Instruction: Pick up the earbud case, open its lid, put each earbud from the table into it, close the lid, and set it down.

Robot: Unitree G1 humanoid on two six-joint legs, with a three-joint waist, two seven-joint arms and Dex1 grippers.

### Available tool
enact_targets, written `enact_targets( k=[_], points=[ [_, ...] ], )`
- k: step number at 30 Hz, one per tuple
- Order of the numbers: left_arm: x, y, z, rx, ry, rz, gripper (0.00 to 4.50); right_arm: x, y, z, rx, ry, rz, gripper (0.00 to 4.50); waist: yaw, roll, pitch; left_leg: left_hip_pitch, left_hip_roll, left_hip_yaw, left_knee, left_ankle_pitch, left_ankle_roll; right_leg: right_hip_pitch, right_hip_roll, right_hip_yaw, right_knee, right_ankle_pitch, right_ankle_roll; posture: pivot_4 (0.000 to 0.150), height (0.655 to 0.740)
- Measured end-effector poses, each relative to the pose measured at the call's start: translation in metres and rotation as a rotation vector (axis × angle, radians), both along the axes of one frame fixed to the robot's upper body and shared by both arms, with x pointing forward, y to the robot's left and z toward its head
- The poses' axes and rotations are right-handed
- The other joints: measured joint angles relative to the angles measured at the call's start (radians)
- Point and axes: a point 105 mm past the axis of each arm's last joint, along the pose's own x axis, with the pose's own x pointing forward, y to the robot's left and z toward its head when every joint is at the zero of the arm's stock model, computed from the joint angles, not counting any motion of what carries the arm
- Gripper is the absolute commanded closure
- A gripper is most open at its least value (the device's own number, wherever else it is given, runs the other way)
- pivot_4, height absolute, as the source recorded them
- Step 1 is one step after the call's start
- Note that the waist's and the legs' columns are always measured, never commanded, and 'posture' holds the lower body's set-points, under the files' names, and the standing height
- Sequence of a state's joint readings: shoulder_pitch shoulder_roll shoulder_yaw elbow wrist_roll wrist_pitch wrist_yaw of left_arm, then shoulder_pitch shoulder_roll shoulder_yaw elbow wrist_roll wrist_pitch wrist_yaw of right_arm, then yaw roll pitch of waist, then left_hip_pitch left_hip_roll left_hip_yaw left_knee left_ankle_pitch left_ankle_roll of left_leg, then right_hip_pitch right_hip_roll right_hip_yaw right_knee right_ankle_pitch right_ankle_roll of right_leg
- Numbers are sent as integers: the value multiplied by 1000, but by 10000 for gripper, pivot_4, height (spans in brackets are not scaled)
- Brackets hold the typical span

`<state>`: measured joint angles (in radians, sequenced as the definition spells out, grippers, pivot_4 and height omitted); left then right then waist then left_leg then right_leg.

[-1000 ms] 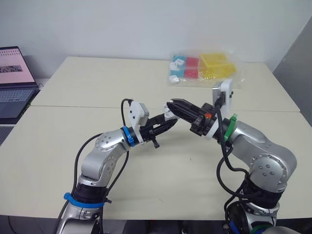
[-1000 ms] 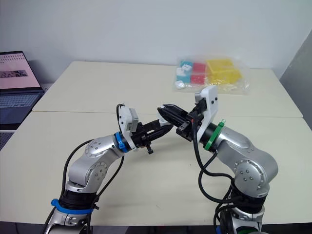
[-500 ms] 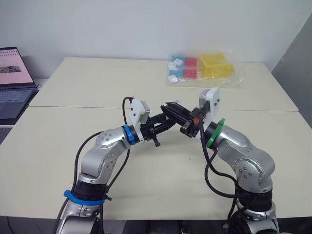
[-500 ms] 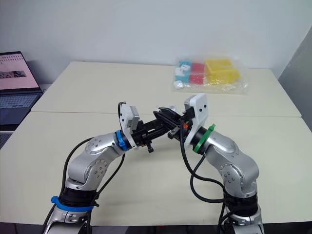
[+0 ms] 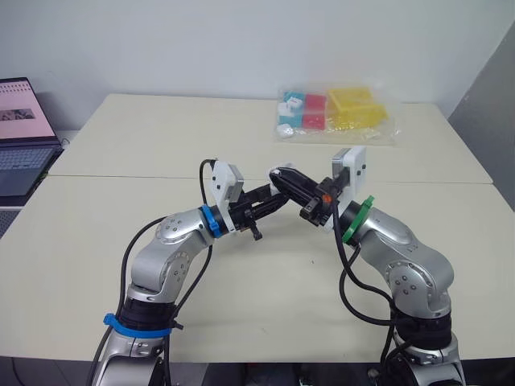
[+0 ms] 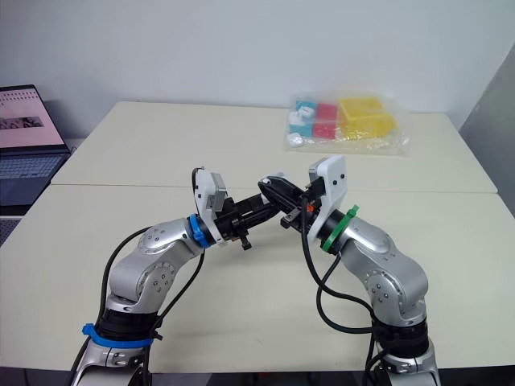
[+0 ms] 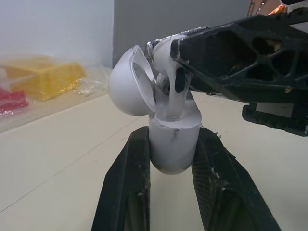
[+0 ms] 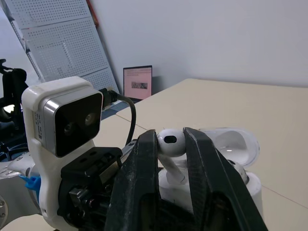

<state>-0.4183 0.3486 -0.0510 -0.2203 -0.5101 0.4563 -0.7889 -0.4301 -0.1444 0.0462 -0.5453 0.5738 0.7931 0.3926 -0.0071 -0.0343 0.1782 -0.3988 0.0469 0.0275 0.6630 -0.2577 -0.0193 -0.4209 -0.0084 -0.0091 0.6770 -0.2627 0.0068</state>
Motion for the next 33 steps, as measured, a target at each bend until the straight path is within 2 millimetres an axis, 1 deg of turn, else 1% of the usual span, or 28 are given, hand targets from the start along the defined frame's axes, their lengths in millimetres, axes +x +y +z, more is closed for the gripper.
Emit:
enact_targets(
  k=[12, 14, 15, 18, 19, 22, 33],
  points=[
    [0, -1, -2, 5, 19, -5, 37000, -3, 3, -6, 1, 15, 11, 40860, 0, 0, 0, 0, 0, 0, 0, 0, 0, 0, 0, 0, 0, 0, 0, 1500, 7400],
    [0, -1, -3, 6, 20, -9, 37000, -3, 2, -7, 9, 27, 17, 33709, 0, 0, 0, 0, 0, 0, 0, 0, 0, 0, 0, 0, 0, 0, 0, 1500, 7400],
    [0, -1, -3, 6, 21, -5, 37000, -4, 2, -6, 6, 24, 21, 31683, 0, 0, 0, 0, 0, 0, 0, 0, 0, 0, 0, 0, 0, 0, 0, 1500, 7400],
    [2, 1, -3, 5, 22, 12, 37000, -7, 4, -6, -7, 15, 32, 21577, 0, 0, 0, 0, 0, 0, 0, 0, 0, 0, 0, 0, 0, 0, 0, 1500, 7400],
    [2, 1, -3, 5, 22, 15, 37000, -8, 5, -6, -13, 7, 37, 17358, 0, 0, 0, 0, 0, 0, 0, 0, 0, 0, 0, 0, 0, 0, 0, 1500, 7400],
    [2, 1, -3, 6, 22, 16, 37000, -10, 5, -4, -21, -11, 37, 8187, 0, 0, 0, 0, 0, 0, 0, 0, 0, 0, 0, 0, 0, 0, 0, 1500, 7400],
    [2, 2, -2, 6, 18, 16, 37000, -12, 3, -2, -38, -25, 33, 8038, 0, 0, 0, 0, 0, 0, 0, 0, 0, 0, 0, 0, 0, 0, 0, 1500, 7400]
  ],
)
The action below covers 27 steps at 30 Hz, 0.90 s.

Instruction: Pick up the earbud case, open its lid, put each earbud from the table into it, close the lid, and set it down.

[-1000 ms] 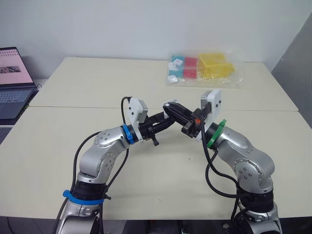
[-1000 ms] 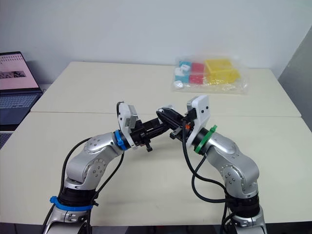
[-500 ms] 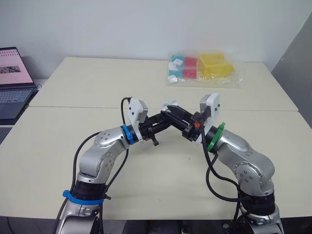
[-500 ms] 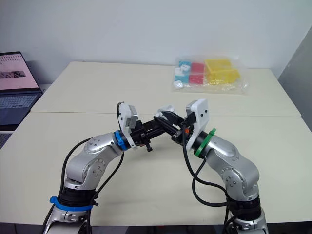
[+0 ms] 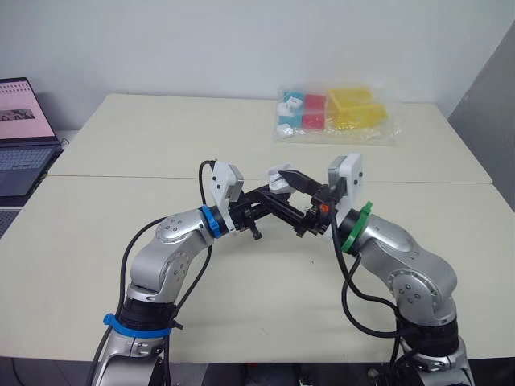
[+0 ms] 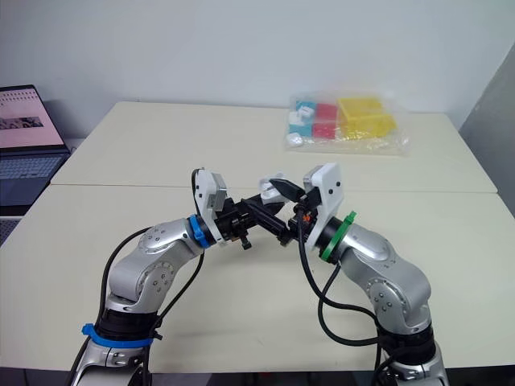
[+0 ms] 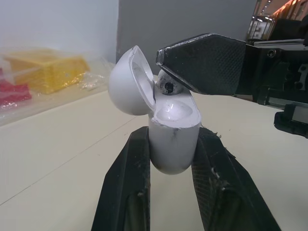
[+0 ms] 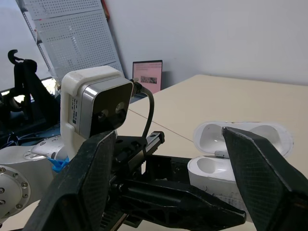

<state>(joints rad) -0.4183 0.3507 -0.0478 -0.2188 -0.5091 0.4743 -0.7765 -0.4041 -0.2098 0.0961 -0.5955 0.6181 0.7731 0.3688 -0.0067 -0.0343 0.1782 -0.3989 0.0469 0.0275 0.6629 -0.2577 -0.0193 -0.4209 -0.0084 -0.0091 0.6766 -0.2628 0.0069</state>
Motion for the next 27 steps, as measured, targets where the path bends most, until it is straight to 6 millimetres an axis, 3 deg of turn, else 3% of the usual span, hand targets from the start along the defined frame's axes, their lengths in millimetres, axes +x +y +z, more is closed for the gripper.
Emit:
enact_targets(
  k=[11, 15, 18, 22, 25, 27],
  points=[
    [1, 9, 1, 11, -26, 28, 37000, 2, -29, 14, -64, -76, -71, 8038, 1, 0, 0, 0, 0, 0, 0, 0, 0, 0, 0, 0, 0, 0, 0, 1500, 7400],
    [6, 21, -6, 45, -21, 59, 37000, 1, -57, 30, -118, -133, -123, 8038, 3, 0, 0, 0, 0, 0, 0, 0, 0, 0, 0, 0, -1, 0, 0, 1500, 7400],
    [8, 26, -3, 41, -37, 79, 37000, 0, -66, 32, -143, -134, -130, 8038, 3, 0, 0, 0, 0, 0, -1, 0, 0, 0, 0, 0, -1, 0, 0, 1500, 7400],
    [11, 34, -6, 60, -28, 98, 37000, 0, -77, 16, -212, -73, -155, 8038, 3, 0, 0, -1, 0, 0, -1, 0, 0, 0, 0, 0, -2, 0, 0, 1500, 7400],
    [15, 48, -4, 83, -41, 140, 37000, 8, -91, -14, -384, -5, -237, 8038, 3, 0, 0, 0, 0, 1, 0, 0, 0, 0, -1, 0, -2, 0, 0, 1500, 7400],
    [17, 52, -3, 89, -48, 151, 37000, 13, -85, -32, -430, 40, -248, 8038, 0, 0, 0, 0, 0, 1, 0, 0, 0, 0, 0, 1, -2, 0, 0, 1500, 7400]
  ],
)
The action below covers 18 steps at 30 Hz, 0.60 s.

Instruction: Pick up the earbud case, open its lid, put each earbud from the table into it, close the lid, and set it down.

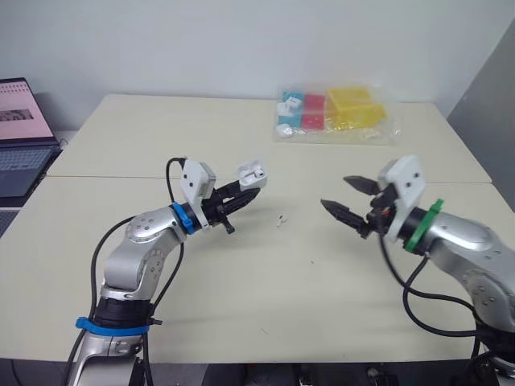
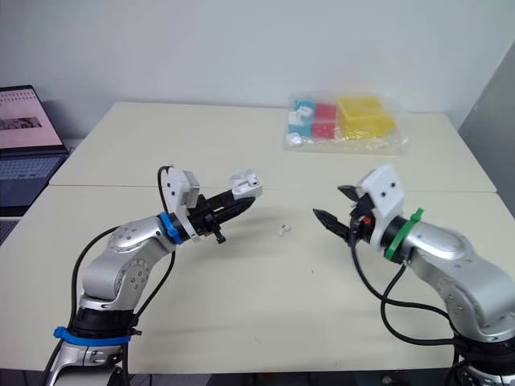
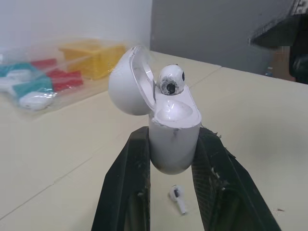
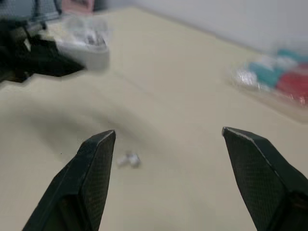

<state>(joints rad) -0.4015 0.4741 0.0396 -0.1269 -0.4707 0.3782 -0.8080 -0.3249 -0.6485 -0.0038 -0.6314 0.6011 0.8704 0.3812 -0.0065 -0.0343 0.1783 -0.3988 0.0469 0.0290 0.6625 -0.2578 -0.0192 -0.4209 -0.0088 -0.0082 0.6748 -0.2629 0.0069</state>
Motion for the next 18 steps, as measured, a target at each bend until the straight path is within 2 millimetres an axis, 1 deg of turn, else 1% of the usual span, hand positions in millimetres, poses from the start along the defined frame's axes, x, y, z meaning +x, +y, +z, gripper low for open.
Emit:
enact_targets(
  k=[1, 5, 7, 8, 11, 15, 18],
  points=[
    [0, 0, 0, 1, 0, -2, 37000, 1, 4, -8, -12, 19, -4, 8038, 0, 0, 0, 0, 0, 0, 0, 0, 0, 0, 0, 0, 0, 0, 0, 1500, 7400],
    [1, 2, -2, 6, 1, -1, 37000, 8, 34, -44, -46, 75, -5, 8038, -1, 0, 0, -1, 1, -1, 0, 0, 0, -1, 1, -1, 1, 0, 0, 1500, 7400],
    [1, 2, -2, 7, 0, -2, 37000, 14, 42, -57, -33, 97, -42, 8038, 0, 0, 0, -1, 1, 0, 0, 0, 0, -1, 1, 0, 0, 0, 0, 1500, 7400],
    [1, 3, -2, 11, -1, -1, 37000, 20, 43, -62, -25, 110, -72, 8038, 0, 0, 0, -1, 1, 0, 0, 0, 0, -1, 1, 0, 0, 0, 0, 1500, 7400],
    [1, 3, -2, 15, -1, 1, 37000, 33, 47, -66, -6, 118, -118, 8038, 0, 0, 0, -1, 1, 0, 0, 0, 0, -1, -1, 0, 0, 0, 0, 1500, 7400],
    [1, 4, -2, 16, -1, 2, 37000, 44, 53, -70, 25, 114, -150, 8038, 0, 0, 0, -1, 0, 0, 0, 0, 0, -1, -1, 0, 0, 0, 0, 1500, 7400],
    [1, 4, -2, 16, -2, 4, 37000, 55, 52, -74, 13, 109, -179, 8038, 0, 0, 0, -1, 0, 0, 0, 0, 0, -1, 0, 0, 0, 0, 0, 1500, 7400]
  ],
)
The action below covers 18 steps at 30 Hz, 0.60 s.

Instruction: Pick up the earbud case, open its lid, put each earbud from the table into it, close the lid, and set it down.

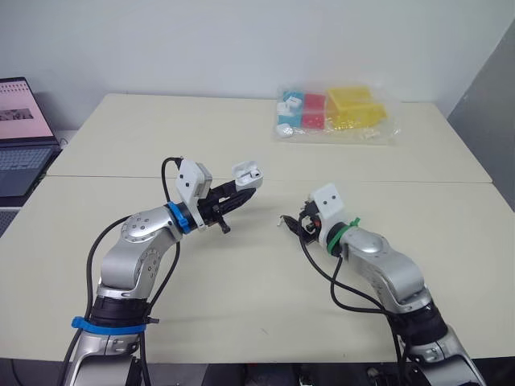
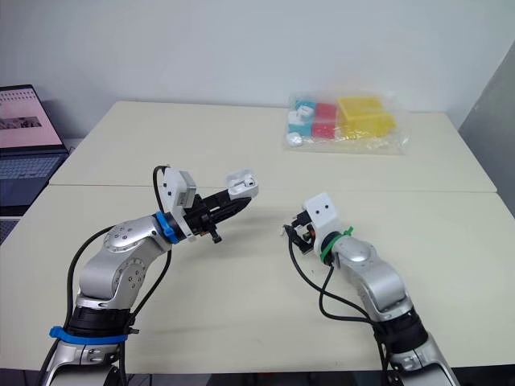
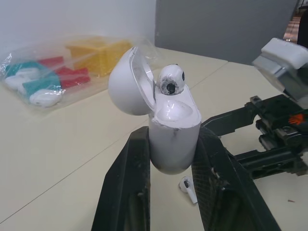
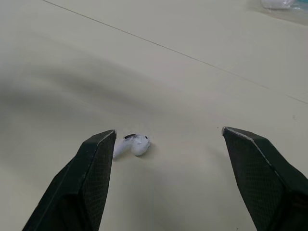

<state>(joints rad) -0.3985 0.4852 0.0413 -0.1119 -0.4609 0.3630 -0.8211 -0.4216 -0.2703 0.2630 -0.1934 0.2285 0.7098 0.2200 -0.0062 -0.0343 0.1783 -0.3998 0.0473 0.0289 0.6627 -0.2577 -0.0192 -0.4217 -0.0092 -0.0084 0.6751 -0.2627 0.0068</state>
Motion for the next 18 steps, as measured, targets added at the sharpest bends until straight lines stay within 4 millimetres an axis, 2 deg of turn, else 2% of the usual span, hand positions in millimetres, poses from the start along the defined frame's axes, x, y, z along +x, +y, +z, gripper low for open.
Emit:
enact_targets(
  k=[8, 18],
  points=[
    [0, -1, 0, -3, 1, 0, 37000, 6, 20, -9, -18, 2, 15, 8038, -1, 0, 0, 0, 0, 0, 0, 0, 0, 0, 1, 0, 0, 0, 0, 1500, 7400],
    [-1, -2, -2, -5, 7, -4, 37000, 9, 13, -14, -69, 6, -19, 8038, -2, 0, 0, 0, 0, 0, 0, 0, 0, 0, -1, 0, 1, 0, -1, 1500, 7400]
  ],
)
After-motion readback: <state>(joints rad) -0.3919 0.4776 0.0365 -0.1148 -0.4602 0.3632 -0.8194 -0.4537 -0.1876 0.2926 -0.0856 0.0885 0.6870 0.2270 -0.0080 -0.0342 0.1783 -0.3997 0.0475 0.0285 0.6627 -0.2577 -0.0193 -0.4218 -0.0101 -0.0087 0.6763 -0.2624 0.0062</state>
